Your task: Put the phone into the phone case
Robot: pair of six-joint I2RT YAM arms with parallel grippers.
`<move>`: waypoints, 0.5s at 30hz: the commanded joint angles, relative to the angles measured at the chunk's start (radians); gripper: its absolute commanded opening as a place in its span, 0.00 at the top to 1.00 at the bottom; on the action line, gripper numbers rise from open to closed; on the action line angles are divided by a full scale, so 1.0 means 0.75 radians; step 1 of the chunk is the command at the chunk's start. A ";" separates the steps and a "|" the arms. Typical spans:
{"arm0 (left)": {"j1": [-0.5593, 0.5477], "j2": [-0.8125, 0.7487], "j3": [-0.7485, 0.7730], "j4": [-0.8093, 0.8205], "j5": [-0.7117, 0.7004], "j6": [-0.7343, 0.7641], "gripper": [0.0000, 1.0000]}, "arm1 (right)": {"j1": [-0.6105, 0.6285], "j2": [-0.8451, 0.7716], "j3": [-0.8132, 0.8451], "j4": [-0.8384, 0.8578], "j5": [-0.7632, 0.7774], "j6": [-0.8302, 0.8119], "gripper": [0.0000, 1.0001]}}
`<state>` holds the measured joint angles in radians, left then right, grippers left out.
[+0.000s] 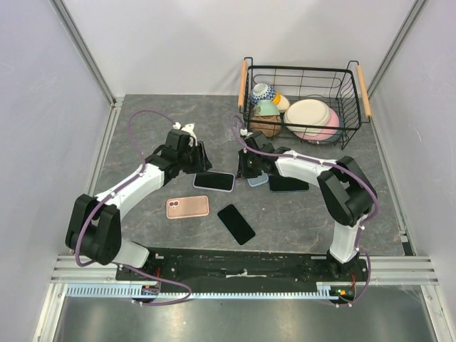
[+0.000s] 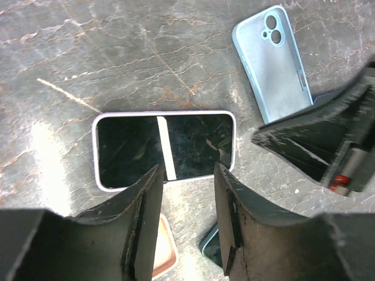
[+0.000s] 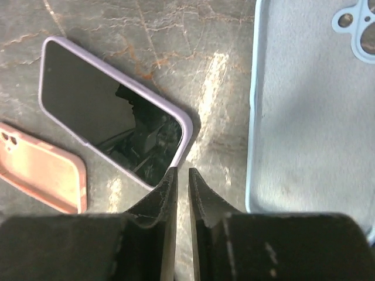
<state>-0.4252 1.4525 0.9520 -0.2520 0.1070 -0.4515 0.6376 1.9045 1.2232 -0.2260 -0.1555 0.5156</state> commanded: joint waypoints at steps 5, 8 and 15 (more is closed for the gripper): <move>0.174 -0.096 -0.187 0.131 0.213 -0.061 0.43 | -0.083 -0.305 -0.203 0.290 -0.240 0.106 0.54; 0.231 -0.102 -0.236 0.166 0.284 -0.065 0.43 | -0.177 -0.373 -0.352 0.505 -0.436 0.226 0.41; 0.268 -0.071 -0.261 0.195 0.330 -0.063 0.43 | -0.241 -0.333 -0.391 0.580 -0.507 0.260 0.29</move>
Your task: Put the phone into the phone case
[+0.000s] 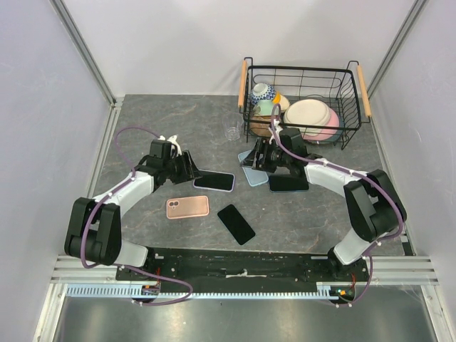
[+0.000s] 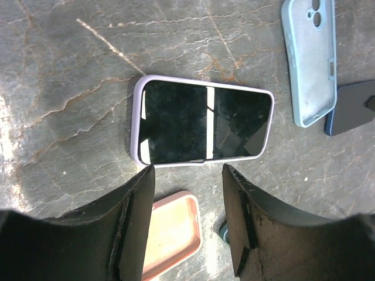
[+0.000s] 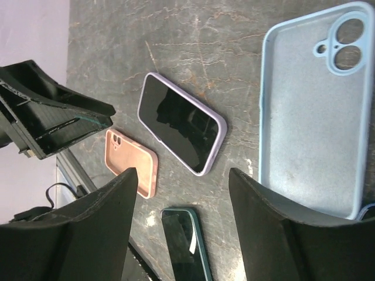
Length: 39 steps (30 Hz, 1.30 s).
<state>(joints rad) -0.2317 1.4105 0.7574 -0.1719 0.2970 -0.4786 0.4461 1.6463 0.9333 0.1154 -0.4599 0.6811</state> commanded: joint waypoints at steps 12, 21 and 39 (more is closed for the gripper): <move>0.014 0.020 -0.012 0.070 0.052 -0.012 0.43 | 0.137 0.216 0.134 -0.123 0.118 -0.094 0.32; 0.012 -0.138 -0.036 0.039 0.123 0.000 0.43 | 0.213 0.423 0.222 -0.072 0.145 -0.039 0.53; 0.014 -0.486 -0.055 -0.114 0.058 0.002 0.43 | 0.409 0.830 0.615 0.114 0.059 0.168 0.69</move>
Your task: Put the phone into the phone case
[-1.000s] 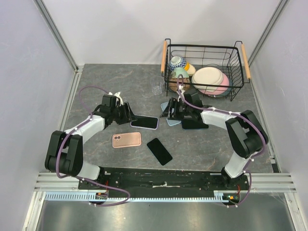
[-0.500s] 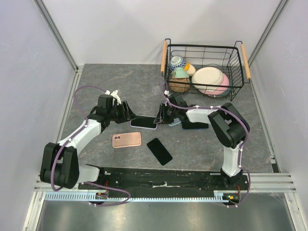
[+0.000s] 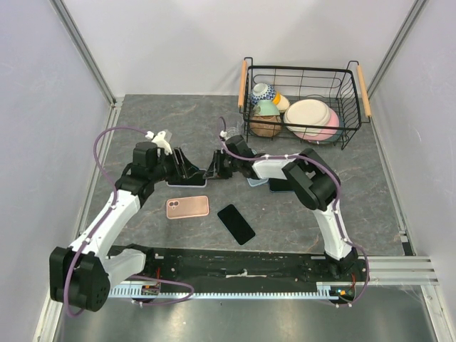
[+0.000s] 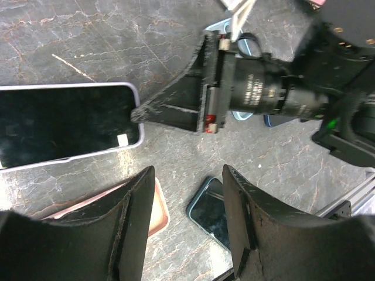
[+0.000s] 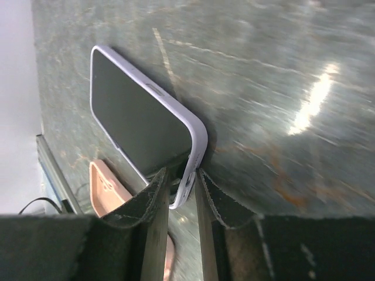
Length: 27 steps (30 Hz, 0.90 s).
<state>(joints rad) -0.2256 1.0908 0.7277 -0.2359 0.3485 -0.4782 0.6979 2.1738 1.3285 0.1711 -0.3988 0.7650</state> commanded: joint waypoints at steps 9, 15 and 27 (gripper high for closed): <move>0.006 -0.053 0.003 -0.031 -0.011 0.008 0.43 | 0.100 0.092 0.137 0.015 0.000 0.013 0.63; 0.006 -0.029 0.001 -0.009 -0.004 0.010 0.43 | 0.100 -0.073 0.031 -0.064 0.053 -0.077 0.53; 0.004 -0.017 -0.054 0.032 0.014 -0.009 0.43 | 0.104 -0.250 -0.190 -0.150 0.033 -0.132 0.53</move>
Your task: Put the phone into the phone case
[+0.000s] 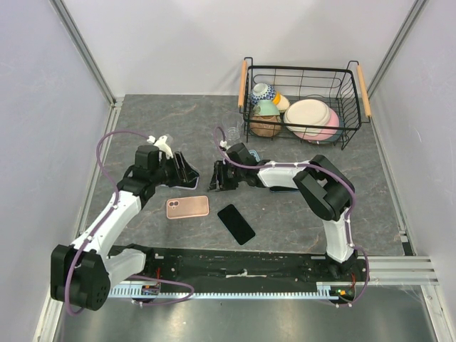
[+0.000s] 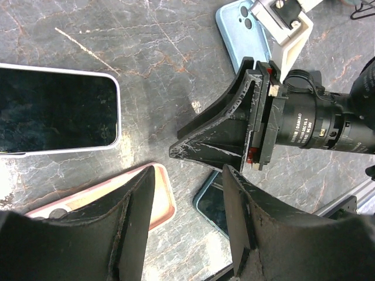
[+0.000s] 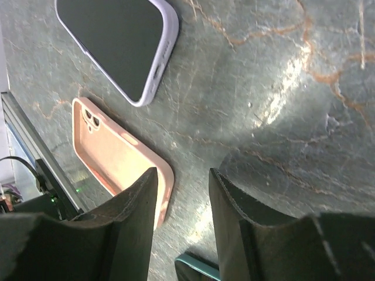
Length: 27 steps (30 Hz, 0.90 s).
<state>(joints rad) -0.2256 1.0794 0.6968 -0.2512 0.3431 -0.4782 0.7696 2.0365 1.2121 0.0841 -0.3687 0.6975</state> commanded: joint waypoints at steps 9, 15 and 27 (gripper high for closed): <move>0.006 0.070 -0.013 0.081 0.046 0.008 0.43 | 0.048 -0.014 -0.025 -0.110 -0.071 -0.116 0.57; 0.006 0.058 -0.037 0.096 0.046 0.002 0.43 | 0.097 0.017 0.010 -0.204 -0.077 -0.155 0.60; 0.004 0.025 -0.035 0.085 0.046 0.006 0.43 | 0.146 0.099 0.102 -0.364 0.168 -0.196 0.95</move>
<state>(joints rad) -0.2256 1.1309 0.6716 -0.2207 0.3508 -0.4782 0.8734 2.0579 1.2774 -0.1078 -0.3527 0.5869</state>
